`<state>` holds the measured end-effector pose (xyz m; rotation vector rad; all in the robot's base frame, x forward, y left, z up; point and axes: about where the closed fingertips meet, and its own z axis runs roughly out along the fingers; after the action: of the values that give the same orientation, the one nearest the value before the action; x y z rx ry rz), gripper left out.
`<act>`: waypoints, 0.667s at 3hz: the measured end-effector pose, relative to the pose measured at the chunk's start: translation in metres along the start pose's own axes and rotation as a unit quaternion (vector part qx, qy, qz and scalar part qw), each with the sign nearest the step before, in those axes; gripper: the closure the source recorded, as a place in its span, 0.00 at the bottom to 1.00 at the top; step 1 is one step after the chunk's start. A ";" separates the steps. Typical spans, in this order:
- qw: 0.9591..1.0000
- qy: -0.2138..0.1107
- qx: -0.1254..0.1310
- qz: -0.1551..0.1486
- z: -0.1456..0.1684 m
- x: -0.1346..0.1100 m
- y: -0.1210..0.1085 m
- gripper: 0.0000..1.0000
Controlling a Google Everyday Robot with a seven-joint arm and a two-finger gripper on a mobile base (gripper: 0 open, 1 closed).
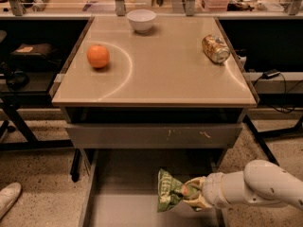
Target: Place green jalapeno chip bag into middle drawer
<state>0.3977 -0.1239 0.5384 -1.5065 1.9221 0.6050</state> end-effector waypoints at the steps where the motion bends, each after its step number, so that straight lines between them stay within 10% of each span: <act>1: 1.000 0.004 0.009 0.013 0.020 0.015 -0.007 1.00; 2: 0.999 -0.002 0.038 0.021 0.060 0.047 -0.029 1.00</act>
Offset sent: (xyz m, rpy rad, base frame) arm 0.0627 0.0011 -0.1537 0.0202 -0.0610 -0.1630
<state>0.4292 -0.1220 0.4632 -1.4206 1.9560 0.5473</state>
